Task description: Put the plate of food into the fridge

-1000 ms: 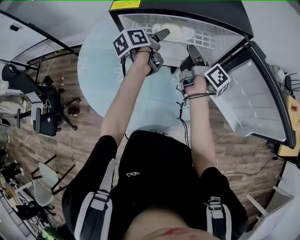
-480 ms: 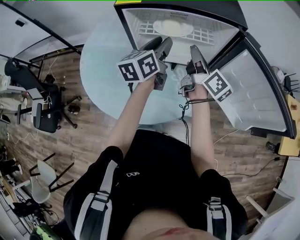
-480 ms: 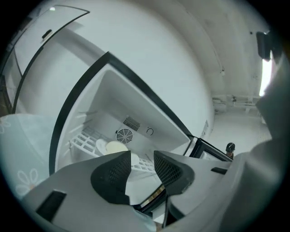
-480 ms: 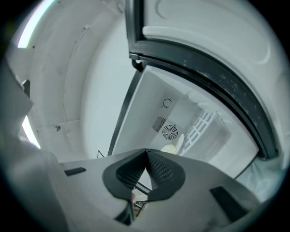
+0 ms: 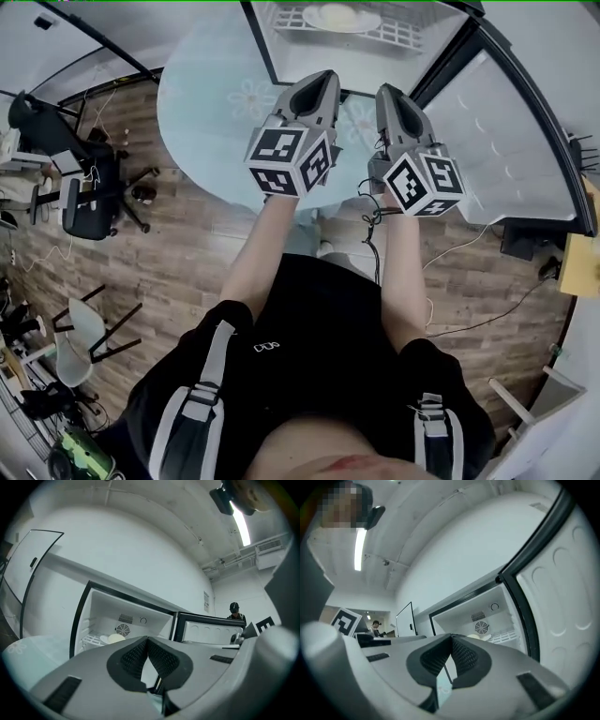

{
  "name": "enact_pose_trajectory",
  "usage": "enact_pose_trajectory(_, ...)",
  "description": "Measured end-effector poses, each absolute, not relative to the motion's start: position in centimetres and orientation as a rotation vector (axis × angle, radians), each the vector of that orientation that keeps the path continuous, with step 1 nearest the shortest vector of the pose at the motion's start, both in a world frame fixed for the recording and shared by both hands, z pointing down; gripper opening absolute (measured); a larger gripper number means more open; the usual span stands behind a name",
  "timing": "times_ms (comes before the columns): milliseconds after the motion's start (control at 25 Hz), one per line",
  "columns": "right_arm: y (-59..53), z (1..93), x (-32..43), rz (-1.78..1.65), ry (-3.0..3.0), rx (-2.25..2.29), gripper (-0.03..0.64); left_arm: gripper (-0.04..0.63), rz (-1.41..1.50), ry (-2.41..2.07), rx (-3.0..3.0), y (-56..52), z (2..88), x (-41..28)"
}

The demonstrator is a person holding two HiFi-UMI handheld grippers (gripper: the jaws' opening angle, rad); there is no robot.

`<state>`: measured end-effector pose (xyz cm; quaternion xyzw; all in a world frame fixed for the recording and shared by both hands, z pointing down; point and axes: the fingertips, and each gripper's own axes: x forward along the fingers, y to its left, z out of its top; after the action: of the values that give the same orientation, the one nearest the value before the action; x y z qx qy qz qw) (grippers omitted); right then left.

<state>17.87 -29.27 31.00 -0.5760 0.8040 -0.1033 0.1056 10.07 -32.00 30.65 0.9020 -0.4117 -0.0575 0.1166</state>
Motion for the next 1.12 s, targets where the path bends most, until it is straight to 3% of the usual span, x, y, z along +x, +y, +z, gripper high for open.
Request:
enact_pose_trajectory(560, -22.5, 30.3, 17.8, -0.069, 2.488, -1.749, 0.000, -0.009, -0.091, -1.318, 2.728, -24.1, 31.5, 11.3)
enact_pose_trajectory(1120, -21.5, 30.5, 17.7, -0.031, 2.519, -1.750, 0.000, -0.009, -0.094, -1.296, 2.744, -22.9, 31.4, 12.5)
